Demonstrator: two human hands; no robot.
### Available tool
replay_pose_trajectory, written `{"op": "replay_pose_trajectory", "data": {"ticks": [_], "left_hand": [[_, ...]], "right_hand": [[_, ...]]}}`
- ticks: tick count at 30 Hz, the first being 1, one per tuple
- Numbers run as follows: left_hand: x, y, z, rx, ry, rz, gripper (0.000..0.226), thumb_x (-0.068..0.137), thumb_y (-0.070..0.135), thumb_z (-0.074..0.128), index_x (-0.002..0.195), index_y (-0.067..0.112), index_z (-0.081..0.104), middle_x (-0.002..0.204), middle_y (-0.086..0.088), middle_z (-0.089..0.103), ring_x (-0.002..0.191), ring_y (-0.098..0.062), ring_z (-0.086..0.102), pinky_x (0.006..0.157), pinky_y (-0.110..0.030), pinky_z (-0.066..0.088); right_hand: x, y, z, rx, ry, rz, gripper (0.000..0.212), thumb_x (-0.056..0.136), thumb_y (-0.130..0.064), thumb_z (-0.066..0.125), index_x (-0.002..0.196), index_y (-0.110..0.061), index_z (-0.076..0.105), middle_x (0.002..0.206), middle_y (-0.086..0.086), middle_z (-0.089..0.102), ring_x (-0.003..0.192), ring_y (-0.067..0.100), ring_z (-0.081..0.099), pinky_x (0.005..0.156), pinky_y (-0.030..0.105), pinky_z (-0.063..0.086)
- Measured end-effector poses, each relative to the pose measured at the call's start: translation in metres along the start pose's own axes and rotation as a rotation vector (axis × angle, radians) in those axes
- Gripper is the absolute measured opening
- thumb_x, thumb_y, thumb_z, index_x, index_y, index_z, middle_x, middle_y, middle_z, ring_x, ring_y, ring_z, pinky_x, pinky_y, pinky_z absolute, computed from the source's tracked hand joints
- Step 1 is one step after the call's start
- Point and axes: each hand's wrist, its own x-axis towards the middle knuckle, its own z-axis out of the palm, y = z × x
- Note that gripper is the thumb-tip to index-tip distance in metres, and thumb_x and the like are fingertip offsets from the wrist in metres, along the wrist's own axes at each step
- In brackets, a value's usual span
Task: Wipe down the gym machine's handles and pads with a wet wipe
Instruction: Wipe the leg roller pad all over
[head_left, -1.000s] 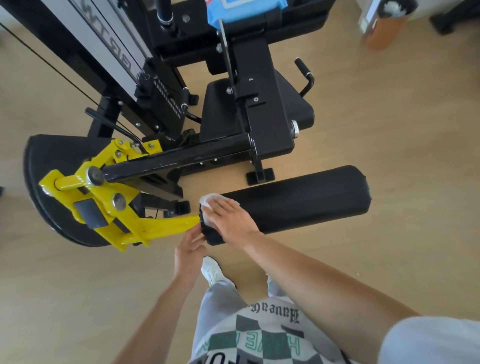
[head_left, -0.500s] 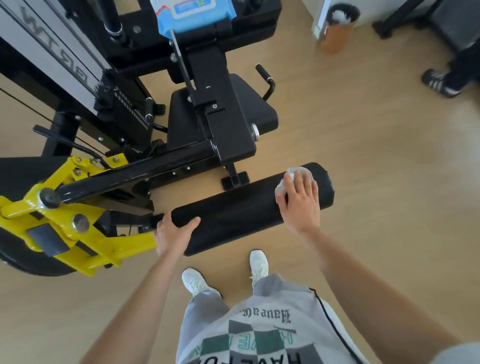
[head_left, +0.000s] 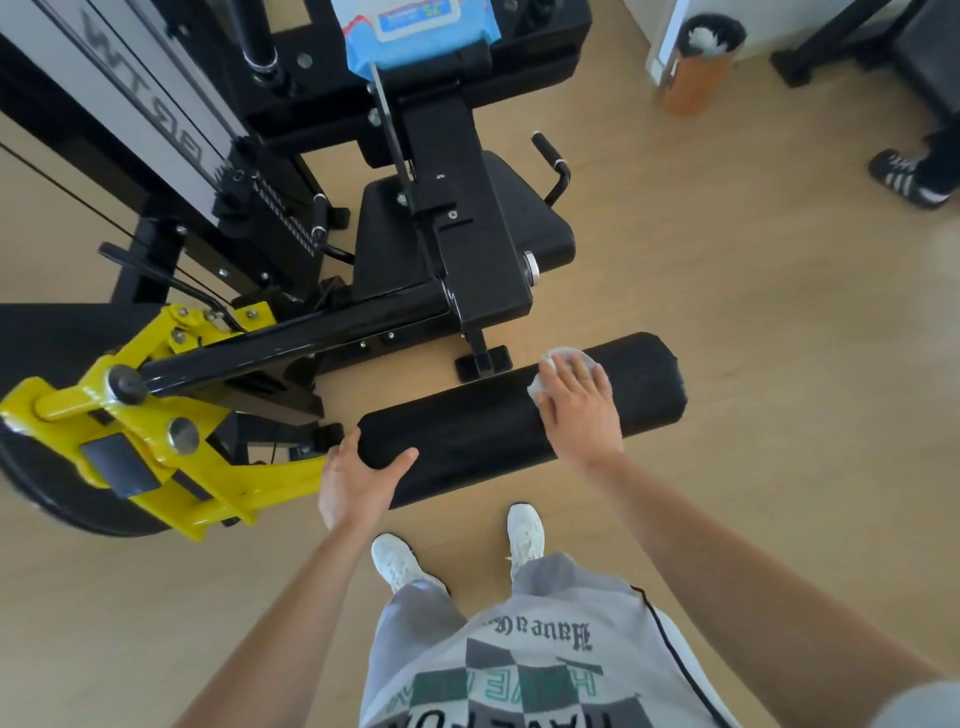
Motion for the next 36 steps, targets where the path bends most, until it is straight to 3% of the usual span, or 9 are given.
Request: {"op": "replay_pose_trajectory", "data": {"ticks": [6, 11, 17, 22, 25, 29, 33, 36], "left_hand": [[-0.012, -0.019, 0.001, -0.125, -0.018, 0.013, 0.088, 0.078, 0.034, 0.087, 0.153, 0.021, 0.044, 0.141, -0.004, 0.06, 0.12, -0.024, 0.064, 0.094, -0.04, 0.054], [-0.025, -0.033, 0.005, -0.223, -0.081, -0.004, 0.091, 0.071, 0.025, 0.082, 0.153, 0.028, 0.043, 0.128, 0.0, 0.068, 0.11, -0.018, 0.069, 0.096, -0.043, 0.057], [-0.047, -0.041, 0.004, -0.319, -0.165, -0.041, 0.093, 0.077, -0.002, 0.074, 0.158, 0.026, 0.036, 0.128, 0.006, 0.065, 0.109, -0.01, 0.062, 0.089, -0.024, 0.051], [-0.054, -0.054, 0.008, -0.369, -0.197, -0.059, 0.093, 0.077, -0.011, 0.065, 0.156, 0.032, 0.04, 0.123, 0.029, 0.062, 0.112, 0.01, 0.058, 0.1, -0.03, 0.052], [-0.056, -0.054, 0.009, -0.378, -0.209, -0.06, 0.09, 0.079, -0.011, 0.064, 0.155, 0.032, 0.04, 0.127, 0.023, 0.063, 0.114, 0.013, 0.057, 0.097, -0.026, 0.049], [-0.05, -0.05, 0.005, -0.396, -0.134, -0.08, 0.07, 0.085, -0.005, 0.066, 0.147, 0.025, 0.051, 0.128, 0.009, 0.065, 0.124, -0.014, 0.06, 0.098, -0.028, 0.047], [-0.037, -0.038, 0.003, -0.344, 0.004, -0.085, 0.054, 0.089, 0.012, 0.071, 0.14, 0.023, 0.056, 0.137, 0.002, 0.059, 0.123, -0.019, 0.057, 0.094, -0.033, 0.046], [-0.025, -0.025, 0.003, -0.298, 0.055, -0.076, 0.06, 0.088, 0.022, 0.074, 0.143, 0.022, 0.052, 0.141, -0.002, 0.055, 0.128, -0.023, 0.053, 0.095, -0.04, 0.048]], "right_hand": [[-0.004, -0.058, 0.021, -0.012, -0.058, -0.264, 0.053, 0.105, -0.037, 0.038, 0.155, -0.02, 0.032, 0.16, 0.003, 0.039, 0.153, 0.026, 0.026, 0.127, 0.047, 0.015], [-0.002, -0.102, 0.035, -0.018, -0.116, -0.436, 0.055, 0.104, -0.035, 0.047, 0.155, -0.018, 0.034, 0.16, 0.005, 0.039, 0.153, 0.028, 0.026, 0.125, 0.05, 0.02], [0.003, -0.155, 0.05, -0.073, -0.295, -0.548, 0.085, 0.092, -0.027, 0.065, 0.161, -0.016, 0.017, 0.17, 0.008, 0.014, 0.157, 0.031, 0.009, 0.125, 0.052, 0.014], [0.002, -0.174, 0.05, -0.092, -0.301, -0.615, 0.086, 0.093, -0.022, 0.066, 0.161, -0.02, 0.013, 0.169, 0.007, 0.007, 0.156, 0.034, 0.001, 0.126, 0.053, 0.009], [0.001, -0.169, 0.05, -0.115, -0.28, -0.651, 0.083, 0.097, -0.024, 0.062, 0.162, -0.023, 0.01, 0.17, 0.007, 0.005, 0.157, 0.035, 0.0, 0.127, 0.053, 0.008], [-0.001, -0.141, 0.049, -0.094, -0.202, -0.575, 0.067, 0.102, -0.035, 0.049, 0.16, -0.021, 0.02, 0.168, 0.011, 0.02, 0.156, 0.034, 0.012, 0.126, 0.052, 0.015], [-0.009, -0.088, 0.036, -0.084, -0.101, -0.372, 0.058, 0.107, -0.042, 0.028, 0.16, -0.019, 0.023, 0.165, 0.011, 0.029, 0.155, 0.031, 0.019, 0.126, 0.05, 0.017], [-0.014, -0.045, 0.022, -0.057, -0.039, -0.213, 0.055, 0.109, -0.043, 0.023, 0.158, -0.019, 0.026, 0.165, 0.01, 0.028, 0.156, 0.03, 0.017, 0.127, 0.048, 0.016]]}}
